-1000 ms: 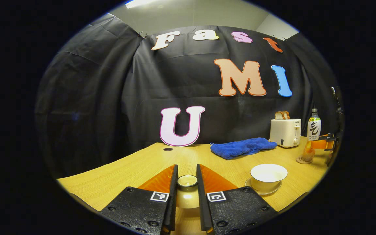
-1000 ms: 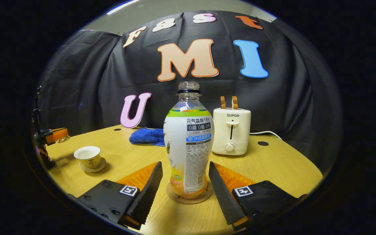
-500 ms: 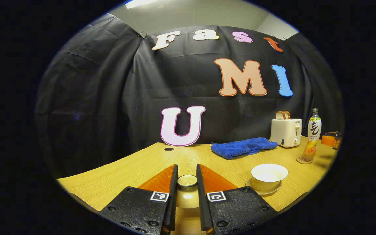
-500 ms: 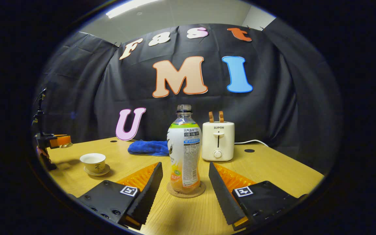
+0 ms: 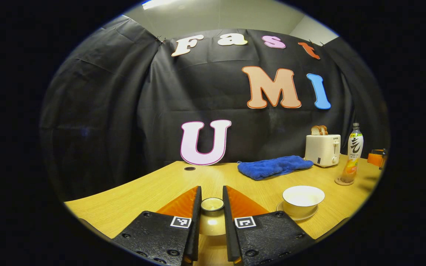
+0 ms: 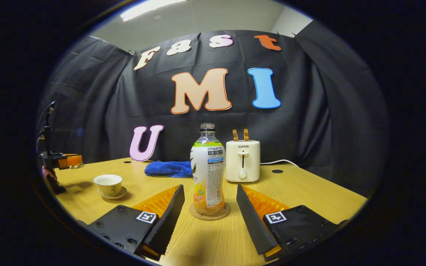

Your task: Open the teacup lid with one hand, grasp the water bottle and pour water into the teacup with the other hand; after pouring, place the water bottle on the coaster and then close the teacup lid.

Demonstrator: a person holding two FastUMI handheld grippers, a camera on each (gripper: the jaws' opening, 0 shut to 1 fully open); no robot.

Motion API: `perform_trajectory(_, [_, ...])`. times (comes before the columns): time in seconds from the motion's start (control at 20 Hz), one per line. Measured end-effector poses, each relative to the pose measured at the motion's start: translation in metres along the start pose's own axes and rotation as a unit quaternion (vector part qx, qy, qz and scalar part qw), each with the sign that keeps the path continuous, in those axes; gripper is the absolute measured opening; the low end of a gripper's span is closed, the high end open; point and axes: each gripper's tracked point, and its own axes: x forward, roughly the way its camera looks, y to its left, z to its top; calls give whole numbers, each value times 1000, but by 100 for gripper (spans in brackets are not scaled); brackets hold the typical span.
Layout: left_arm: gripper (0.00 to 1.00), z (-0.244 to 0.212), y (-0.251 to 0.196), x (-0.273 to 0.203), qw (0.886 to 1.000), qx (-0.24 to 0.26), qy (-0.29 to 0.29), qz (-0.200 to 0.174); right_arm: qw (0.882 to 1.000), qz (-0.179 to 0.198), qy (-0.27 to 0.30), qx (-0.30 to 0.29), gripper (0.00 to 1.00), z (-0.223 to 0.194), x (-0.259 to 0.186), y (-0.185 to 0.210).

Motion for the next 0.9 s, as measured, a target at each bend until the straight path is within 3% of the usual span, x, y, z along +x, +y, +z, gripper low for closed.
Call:
perform_trajectory(0.25, [28,0,-13,0,1000,-2,0,-14,1000,-15,1,0,94,0,0,-5])
perform_trajectory(0.7, [28,0,-95,15,992,-5,0,-129,1000,-14,1,0,90,-1,0,-6])
perform_trajectory(0.75, [28,-1,-102,15,990,-5,1,-140,1000,-14,1,0,94,-1,0,-6])
perform_trajectory(0.9, [28,-1,-116,16,987,-6,-1,-159,1000,-14,1,0,90,-1,0,-6])
